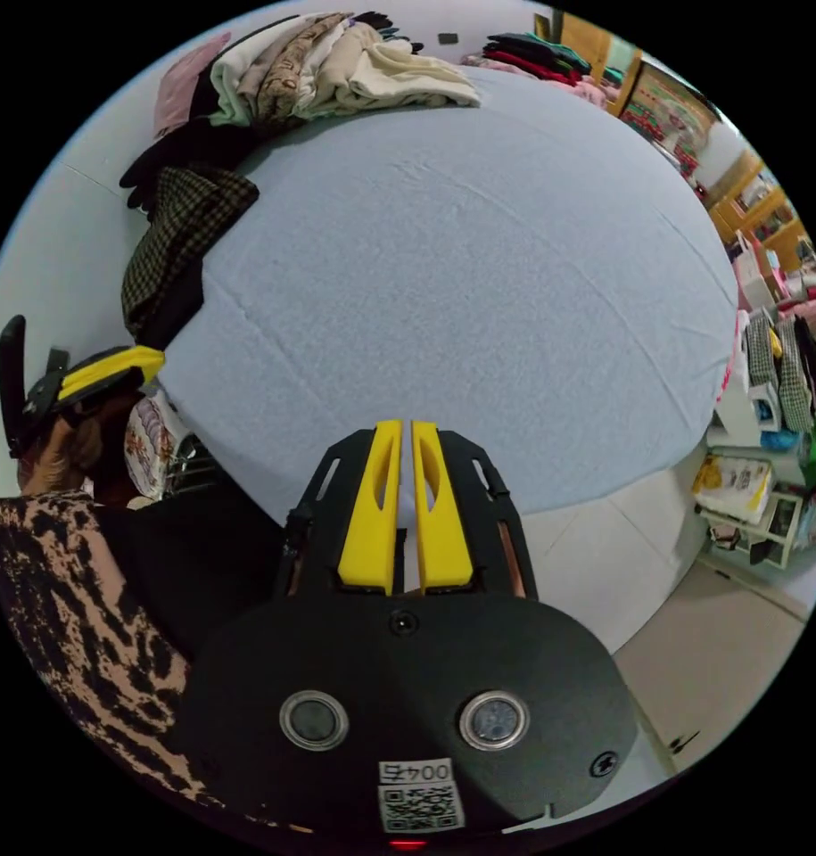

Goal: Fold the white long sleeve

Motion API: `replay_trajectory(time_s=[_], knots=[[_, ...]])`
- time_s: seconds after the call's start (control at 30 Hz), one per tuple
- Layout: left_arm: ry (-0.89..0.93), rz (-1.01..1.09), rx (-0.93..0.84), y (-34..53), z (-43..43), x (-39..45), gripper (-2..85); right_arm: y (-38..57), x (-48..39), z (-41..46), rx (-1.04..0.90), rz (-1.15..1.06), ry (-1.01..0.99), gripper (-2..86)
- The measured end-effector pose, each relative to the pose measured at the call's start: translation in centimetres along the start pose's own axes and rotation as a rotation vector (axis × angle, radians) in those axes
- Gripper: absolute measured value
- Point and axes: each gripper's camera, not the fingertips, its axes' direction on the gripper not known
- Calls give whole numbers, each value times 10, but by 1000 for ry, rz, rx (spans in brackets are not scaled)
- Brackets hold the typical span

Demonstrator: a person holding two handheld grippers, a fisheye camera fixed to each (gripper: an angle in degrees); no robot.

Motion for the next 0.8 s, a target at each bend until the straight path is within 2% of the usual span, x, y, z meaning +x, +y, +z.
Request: replay_trajectory(time_s=[0.17, 0.4, 0.5, 0.63, 0.73, 0.8], knots=[[-187, 76, 113, -96, -13, -1, 70, -70, 33, -6, -40, -25, -12, 51], [-427, 275, 183, -290, -1, -22, 127, -145, 79, -32, 3, 105, -93, 20], [-559, 390, 140, -361, 28, -31, 132, -170, 96, -41, 22, 162, -116, 4], [-788, 504, -22, -438, 88, -52, 136, -202, 112, -54, 34, 263, -114, -5], [-857, 546, -137, -474, 123, -71, 135, -221, 124, -62, 50, 323, -115, -6], [-900, 591, -147, -486, 136, -74, 121, -231, 131, -67, 58, 347, -115, -6]])
